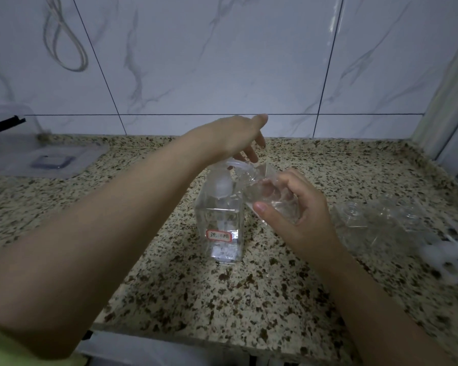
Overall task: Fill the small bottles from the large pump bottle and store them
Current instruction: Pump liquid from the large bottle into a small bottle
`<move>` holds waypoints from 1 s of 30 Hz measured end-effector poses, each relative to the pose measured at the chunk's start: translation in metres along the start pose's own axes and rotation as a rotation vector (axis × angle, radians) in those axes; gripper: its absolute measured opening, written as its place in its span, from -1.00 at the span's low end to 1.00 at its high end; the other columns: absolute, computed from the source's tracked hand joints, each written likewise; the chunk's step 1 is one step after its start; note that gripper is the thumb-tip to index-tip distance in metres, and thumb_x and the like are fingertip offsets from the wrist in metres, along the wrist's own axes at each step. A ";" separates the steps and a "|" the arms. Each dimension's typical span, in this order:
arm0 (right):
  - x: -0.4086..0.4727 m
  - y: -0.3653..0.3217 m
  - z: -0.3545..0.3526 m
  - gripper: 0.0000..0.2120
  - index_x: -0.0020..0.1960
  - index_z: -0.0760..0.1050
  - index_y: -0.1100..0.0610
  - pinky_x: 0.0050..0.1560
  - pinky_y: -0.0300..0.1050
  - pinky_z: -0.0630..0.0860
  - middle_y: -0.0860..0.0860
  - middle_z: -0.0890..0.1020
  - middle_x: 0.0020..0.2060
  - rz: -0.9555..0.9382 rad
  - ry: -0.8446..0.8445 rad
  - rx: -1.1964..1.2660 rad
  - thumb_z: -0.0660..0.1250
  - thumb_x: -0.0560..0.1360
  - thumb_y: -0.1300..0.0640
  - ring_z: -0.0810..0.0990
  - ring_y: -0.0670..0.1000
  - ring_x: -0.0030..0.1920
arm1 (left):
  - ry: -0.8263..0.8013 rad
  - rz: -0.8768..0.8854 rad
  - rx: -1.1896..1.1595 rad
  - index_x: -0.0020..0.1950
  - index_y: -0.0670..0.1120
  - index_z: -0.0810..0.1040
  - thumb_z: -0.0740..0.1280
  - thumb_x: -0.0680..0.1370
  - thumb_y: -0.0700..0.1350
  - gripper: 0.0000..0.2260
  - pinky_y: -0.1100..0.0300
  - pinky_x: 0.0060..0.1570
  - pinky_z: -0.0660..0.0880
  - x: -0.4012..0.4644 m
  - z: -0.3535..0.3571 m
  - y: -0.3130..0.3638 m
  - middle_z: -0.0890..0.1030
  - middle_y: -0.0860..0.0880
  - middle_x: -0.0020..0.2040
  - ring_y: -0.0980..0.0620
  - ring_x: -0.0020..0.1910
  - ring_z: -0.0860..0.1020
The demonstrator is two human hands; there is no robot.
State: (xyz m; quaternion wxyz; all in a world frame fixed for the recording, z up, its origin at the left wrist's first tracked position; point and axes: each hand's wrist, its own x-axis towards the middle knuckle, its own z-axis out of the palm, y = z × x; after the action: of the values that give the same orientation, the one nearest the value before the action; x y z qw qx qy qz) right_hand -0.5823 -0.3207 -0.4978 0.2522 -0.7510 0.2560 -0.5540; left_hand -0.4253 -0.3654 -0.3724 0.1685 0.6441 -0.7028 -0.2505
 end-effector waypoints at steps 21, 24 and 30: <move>0.000 -0.002 -0.001 -0.82 0.08 0.53 -0.08 0.01 -0.18 0.52 -0.07 0.58 -0.08 0.002 -0.015 0.010 0.41 0.50 -0.05 0.57 -0.02 -0.03 | -0.030 -0.019 0.018 0.17 0.02 0.63 -0.12 0.67 0.24 -0.43 0.01 0.17 0.41 0.001 -0.001 -0.001 0.71 0.01 -0.02 -0.03 0.06 0.63; 0.000 -0.001 -0.002 -0.78 0.11 0.55 -0.04 0.04 -0.14 0.54 -0.13 0.59 -0.06 0.013 -0.006 0.016 0.41 0.50 -0.05 0.59 -0.02 0.00 | -0.016 -0.011 0.047 0.20 -0.01 0.62 -0.12 0.68 0.24 -0.42 -0.01 0.22 0.41 0.003 -0.001 0.001 0.69 0.00 0.01 -0.02 0.08 0.61; -0.001 0.000 -0.001 -0.77 0.07 0.56 0.07 0.02 -0.24 0.48 -0.18 0.55 -0.09 0.009 -0.016 0.006 0.42 0.50 -0.04 0.56 -0.07 -0.04 | -0.008 -0.025 0.020 0.18 0.00 0.63 -0.11 0.67 0.24 -0.42 0.03 0.10 0.41 0.003 -0.001 -0.002 0.70 0.03 0.01 0.04 0.05 0.62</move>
State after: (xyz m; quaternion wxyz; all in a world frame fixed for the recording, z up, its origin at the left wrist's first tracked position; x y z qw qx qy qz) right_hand -0.5838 -0.3207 -0.4979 0.2587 -0.7535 0.2557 -0.5476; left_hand -0.4231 -0.3683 -0.3733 0.1561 0.6535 -0.6979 -0.2481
